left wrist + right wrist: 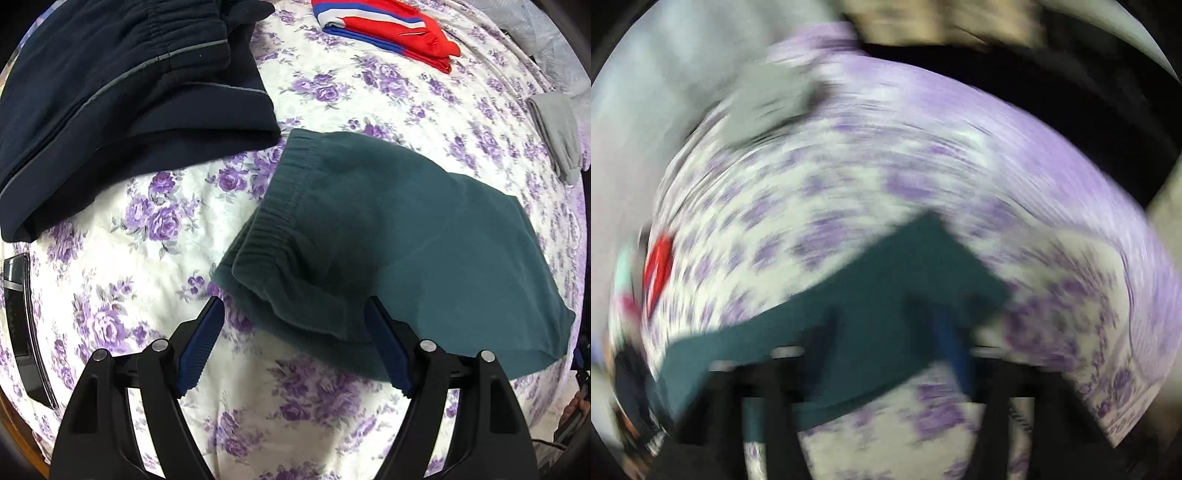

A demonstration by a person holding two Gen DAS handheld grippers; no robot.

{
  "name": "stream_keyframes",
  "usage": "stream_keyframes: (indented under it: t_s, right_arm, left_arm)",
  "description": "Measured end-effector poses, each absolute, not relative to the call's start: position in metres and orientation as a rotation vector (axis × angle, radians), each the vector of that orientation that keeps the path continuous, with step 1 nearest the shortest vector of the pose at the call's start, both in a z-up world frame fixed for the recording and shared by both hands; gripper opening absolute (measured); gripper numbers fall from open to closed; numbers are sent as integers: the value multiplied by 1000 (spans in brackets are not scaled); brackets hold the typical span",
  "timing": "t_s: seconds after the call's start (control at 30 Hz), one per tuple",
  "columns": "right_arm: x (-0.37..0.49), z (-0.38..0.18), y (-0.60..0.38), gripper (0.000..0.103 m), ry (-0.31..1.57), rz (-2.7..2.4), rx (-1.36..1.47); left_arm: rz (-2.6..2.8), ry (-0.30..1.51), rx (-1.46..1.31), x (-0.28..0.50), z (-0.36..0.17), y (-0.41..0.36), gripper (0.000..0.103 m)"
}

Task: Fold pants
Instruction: 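Open the right tool and lift it off the folded pants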

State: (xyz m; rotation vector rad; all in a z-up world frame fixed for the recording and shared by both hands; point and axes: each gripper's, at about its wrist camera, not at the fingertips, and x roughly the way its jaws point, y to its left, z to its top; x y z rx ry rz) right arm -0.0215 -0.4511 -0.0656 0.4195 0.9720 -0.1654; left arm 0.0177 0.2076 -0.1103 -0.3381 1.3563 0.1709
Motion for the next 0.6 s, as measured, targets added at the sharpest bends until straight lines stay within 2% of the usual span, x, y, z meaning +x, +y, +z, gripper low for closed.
stream_keyframes:
  t_s: [0.1,0.33,0.6]
  right_arm:
    - [-9,-60,-400,63,987,-3,321]
    - [3,-70,-342,63,1048,138,328]
    - [-7,-68,-341,64,1046,139,351]
  left_arm:
    - [161,1354,-367,10,-106,209,75]
    - [140,1356,-425,-7,-111,216,75]
    - [148,1416,-456,22,-129,219,60]
